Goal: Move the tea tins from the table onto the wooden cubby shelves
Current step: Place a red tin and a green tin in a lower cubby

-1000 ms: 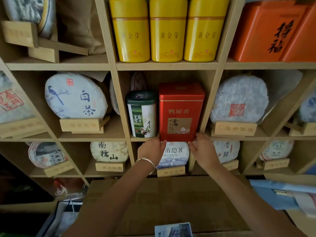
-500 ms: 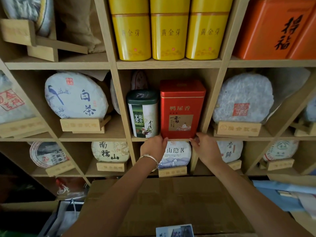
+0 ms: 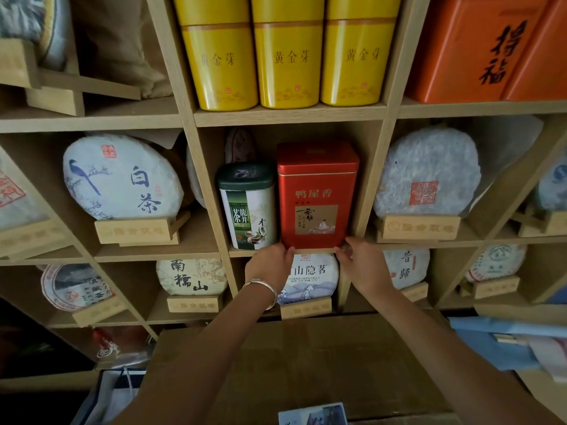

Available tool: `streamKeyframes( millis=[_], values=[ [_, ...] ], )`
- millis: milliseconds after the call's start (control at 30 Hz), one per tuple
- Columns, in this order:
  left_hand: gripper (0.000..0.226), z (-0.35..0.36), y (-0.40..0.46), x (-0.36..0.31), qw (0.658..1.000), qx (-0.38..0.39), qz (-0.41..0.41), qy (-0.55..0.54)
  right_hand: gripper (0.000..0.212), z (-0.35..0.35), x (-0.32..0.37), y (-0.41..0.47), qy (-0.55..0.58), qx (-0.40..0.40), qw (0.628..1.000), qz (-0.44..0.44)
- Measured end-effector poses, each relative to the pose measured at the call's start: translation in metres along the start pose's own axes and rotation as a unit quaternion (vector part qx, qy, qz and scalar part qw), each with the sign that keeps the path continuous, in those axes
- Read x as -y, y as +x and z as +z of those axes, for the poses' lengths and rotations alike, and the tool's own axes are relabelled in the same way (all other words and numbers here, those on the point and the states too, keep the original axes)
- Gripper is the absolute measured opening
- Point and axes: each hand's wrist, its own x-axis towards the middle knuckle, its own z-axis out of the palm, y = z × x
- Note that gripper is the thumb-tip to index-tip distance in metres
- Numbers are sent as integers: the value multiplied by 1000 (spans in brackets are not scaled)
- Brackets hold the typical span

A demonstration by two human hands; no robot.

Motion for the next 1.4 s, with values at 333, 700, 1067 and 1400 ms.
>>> streamKeyframes(
  millis=[333, 700, 1067, 1400],
  values=[
    [44, -6, -3, -2, 1000, 12, -4, -8, 17, 1, -3, -2, 1, 0, 1000, -19],
    [23, -35, -24, 34, 999, -14, -19, -32, 48, 11, 45, -70, 19, 23, 999, -21],
    [25, -60, -19, 42, 997, -50, -64, -13, 33, 44, 102, -28, -15, 129, 986, -103],
    [23, -60, -31, 40, 990, -45, -86, 99, 39, 47, 110, -22, -54, 125, 988, -66]
  ],
)
